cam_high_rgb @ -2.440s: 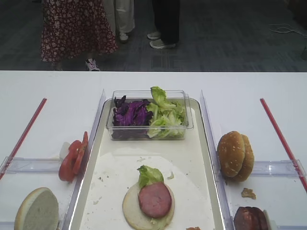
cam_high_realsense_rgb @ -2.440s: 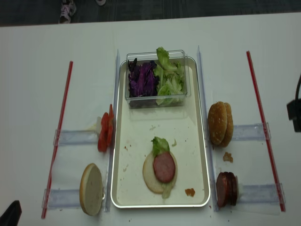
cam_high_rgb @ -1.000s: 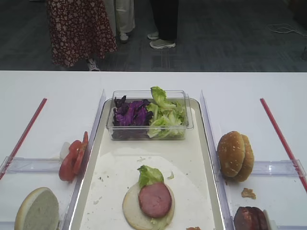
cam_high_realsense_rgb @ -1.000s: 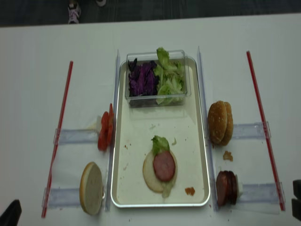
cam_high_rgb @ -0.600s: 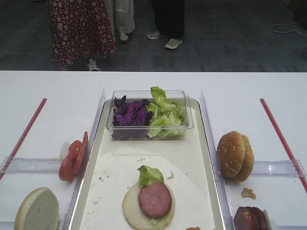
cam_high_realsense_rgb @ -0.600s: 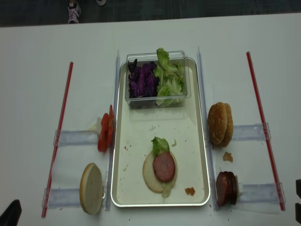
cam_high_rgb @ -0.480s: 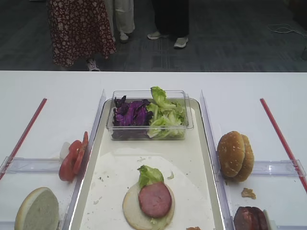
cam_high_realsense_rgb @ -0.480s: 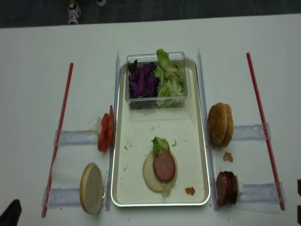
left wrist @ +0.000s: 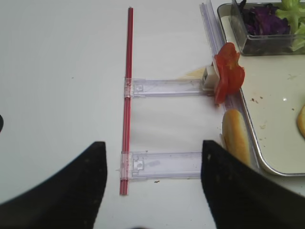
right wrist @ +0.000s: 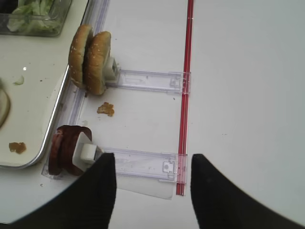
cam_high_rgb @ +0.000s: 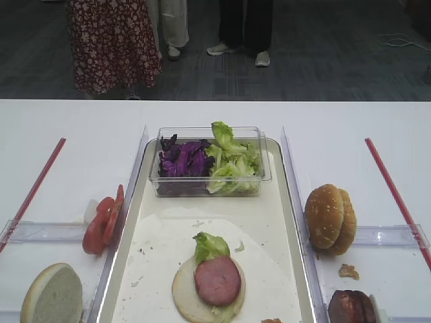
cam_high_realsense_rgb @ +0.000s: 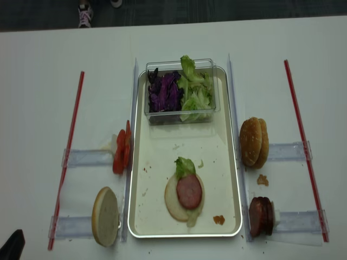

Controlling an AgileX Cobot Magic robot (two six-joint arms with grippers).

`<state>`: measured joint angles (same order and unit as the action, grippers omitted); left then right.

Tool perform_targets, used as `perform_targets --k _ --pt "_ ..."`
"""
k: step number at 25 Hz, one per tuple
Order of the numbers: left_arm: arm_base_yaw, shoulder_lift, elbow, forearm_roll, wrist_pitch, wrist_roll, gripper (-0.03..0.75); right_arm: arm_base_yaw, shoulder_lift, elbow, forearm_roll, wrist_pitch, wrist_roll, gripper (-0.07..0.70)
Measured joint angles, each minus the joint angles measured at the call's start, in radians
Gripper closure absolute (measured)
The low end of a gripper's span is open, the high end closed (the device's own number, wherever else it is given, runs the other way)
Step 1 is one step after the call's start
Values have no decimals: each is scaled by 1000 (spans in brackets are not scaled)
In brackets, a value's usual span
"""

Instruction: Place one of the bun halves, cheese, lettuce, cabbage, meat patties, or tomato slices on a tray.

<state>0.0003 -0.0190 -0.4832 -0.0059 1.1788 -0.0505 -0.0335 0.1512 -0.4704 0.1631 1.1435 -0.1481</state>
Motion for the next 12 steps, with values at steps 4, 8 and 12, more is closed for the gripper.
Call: perform_targets --k 4,8,12 --pt "0 0 0 0 0 0 304 0 -31 0 0 2 0 248" --pt "0 0 0 0 0 0 304 0 -80 0 0 2 0 248" --pt "0 0 0 0 0 0 304 -2 -120 0 0 8 0 248"
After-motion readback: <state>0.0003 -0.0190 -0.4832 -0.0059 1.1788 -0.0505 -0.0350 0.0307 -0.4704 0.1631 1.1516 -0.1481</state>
